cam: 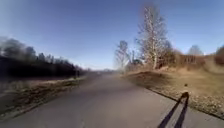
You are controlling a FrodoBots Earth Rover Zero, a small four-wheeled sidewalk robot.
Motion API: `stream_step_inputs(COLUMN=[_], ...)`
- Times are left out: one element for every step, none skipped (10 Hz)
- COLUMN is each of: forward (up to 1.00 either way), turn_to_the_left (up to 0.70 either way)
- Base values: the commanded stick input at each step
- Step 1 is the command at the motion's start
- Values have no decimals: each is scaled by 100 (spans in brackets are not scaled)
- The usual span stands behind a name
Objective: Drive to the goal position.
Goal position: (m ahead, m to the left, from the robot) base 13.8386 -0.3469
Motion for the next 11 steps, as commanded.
stream_step_inputs(forward=[85, 85, 85, 85, 85, 85, 85, 85, 85, 85, 85], turn_to_the_left=[0, 0, 0, 0, 0, 0, 0, 0, 0, 0, 0])
